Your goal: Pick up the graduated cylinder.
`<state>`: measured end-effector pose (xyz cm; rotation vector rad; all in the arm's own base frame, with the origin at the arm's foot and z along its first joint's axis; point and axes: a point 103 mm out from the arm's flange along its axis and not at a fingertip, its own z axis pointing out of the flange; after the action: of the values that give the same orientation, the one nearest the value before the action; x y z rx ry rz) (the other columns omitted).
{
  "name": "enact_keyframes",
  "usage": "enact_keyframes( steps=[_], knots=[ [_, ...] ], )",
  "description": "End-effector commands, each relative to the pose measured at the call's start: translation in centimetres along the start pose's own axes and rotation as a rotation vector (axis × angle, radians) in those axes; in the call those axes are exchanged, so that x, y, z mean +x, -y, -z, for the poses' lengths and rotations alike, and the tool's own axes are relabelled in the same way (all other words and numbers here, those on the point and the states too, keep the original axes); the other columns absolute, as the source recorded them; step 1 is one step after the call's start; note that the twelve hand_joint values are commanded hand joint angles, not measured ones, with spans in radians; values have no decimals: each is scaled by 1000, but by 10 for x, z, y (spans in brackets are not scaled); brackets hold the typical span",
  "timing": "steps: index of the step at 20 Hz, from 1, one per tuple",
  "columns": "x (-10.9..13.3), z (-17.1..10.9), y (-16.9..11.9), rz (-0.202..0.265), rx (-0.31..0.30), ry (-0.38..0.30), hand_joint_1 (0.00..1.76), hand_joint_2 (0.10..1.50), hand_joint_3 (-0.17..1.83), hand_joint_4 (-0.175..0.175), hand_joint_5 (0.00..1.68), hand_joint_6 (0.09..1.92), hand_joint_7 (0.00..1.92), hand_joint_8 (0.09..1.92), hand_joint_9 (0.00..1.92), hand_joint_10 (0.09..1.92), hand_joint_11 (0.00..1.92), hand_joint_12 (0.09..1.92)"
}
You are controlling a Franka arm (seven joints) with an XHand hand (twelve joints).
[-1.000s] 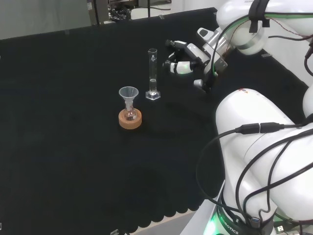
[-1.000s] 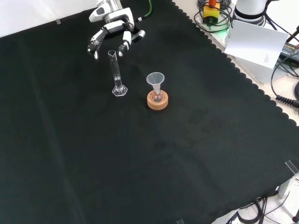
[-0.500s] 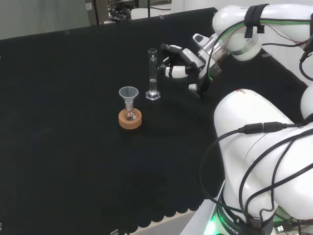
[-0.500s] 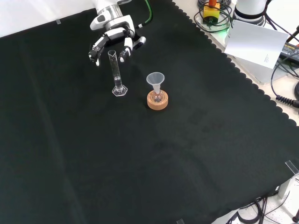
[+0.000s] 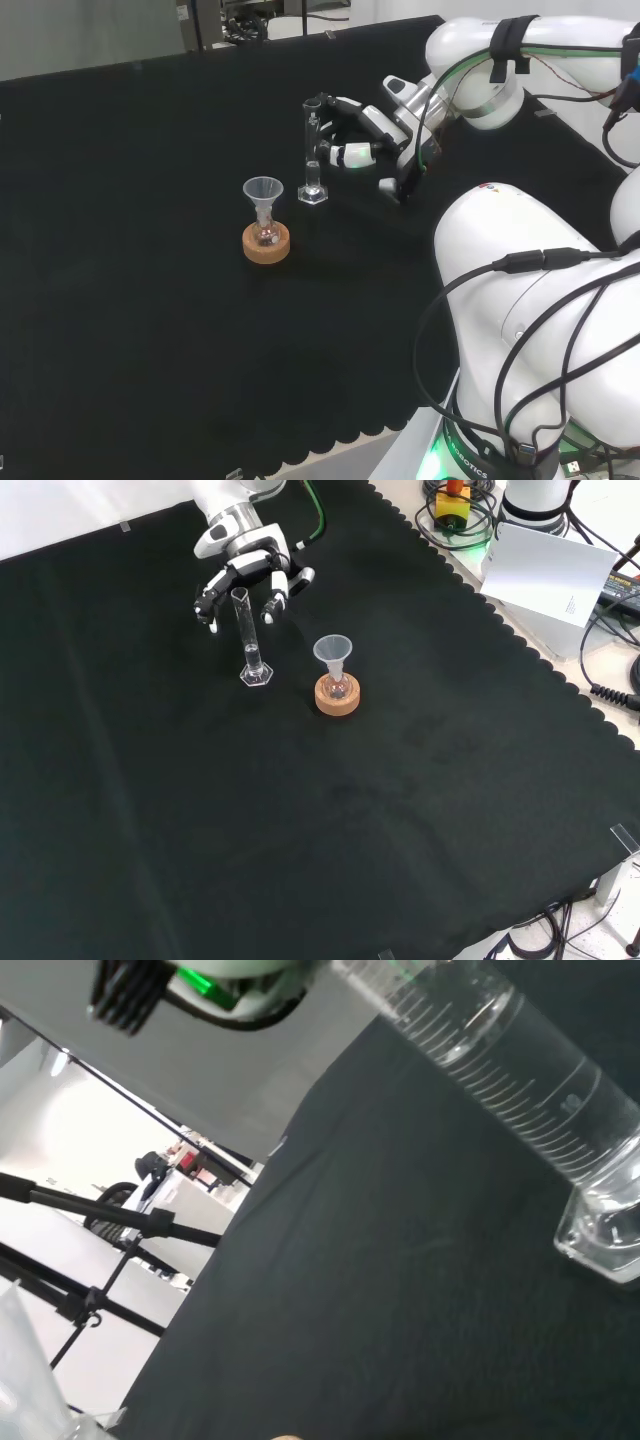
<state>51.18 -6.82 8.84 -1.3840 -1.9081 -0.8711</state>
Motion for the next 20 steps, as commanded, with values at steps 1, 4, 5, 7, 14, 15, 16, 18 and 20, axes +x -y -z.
enact_keyframes(
  steps=[1,4,5,7,14,15,16,18,20],
  knots=[
    [3,-6,-3,12,1,-7,963,649,570,16,354,87,336,647,612,569,411,1313],
    [2,-9,-5,11,-7,-15,976,649,578,20,375,87,351,652,622,573,414,1313],
    [2,-10,-6,12,-11,-17,984,651,582,22,385,87,357,653,626,574,416,1313],
    [1,-11,-7,13,-18,-24,1005,655,591,28,413,87,380,659,642,578,424,1312],
    [-4,-22,-9,-3,-22,-58,1047,669,630,36,555,102,454,646,707,555,470,1285],
    [-3,-23,-9,-1,-20,-61,1049,670,633,37,571,111,461,644,713,551,474,1283],
    [-3,-24,-10,0,-20,-63,1050,672,635,37,583,118,465,642,718,549,477,1281],
    [-3,-25,-11,1,-18,-66,1052,674,638,37,590,124,470,640,724,546,481,1281],
    [-2,-26,-11,2,-20,-71,1053,676,640,36,583,123,472,639,728,544,485,1280]
  ],
)
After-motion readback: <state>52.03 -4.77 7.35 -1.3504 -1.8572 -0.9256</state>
